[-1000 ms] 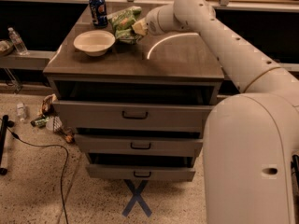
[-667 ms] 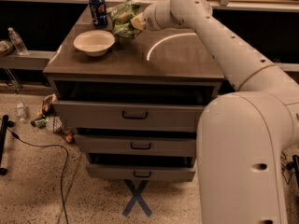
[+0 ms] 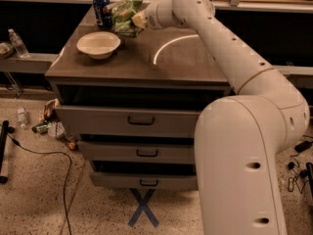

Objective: Move green jalapeno chip bag near pepsi can

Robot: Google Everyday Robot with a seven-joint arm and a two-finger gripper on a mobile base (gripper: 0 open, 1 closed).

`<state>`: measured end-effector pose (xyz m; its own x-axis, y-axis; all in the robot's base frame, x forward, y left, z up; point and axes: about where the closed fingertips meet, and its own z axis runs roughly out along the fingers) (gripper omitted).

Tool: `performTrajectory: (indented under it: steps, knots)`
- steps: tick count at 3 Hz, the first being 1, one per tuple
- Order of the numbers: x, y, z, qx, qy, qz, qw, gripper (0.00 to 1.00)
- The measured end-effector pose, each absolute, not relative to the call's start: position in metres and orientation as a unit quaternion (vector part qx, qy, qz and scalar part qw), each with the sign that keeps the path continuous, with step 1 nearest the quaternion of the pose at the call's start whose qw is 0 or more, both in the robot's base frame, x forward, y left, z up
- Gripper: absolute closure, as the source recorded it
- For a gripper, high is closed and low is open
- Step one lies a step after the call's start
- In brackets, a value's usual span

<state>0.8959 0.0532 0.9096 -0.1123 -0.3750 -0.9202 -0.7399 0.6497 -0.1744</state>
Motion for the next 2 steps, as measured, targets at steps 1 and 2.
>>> performTrajectory:
  steps: [1,2]
  knots:
    - [0.8984,0.0588,0.9078,-0.386,0.725,0.171,0.544,0.4]
    - [0.8996,0.0596,0.9078,-0.386,0.725,0.173,0.544,0.17]
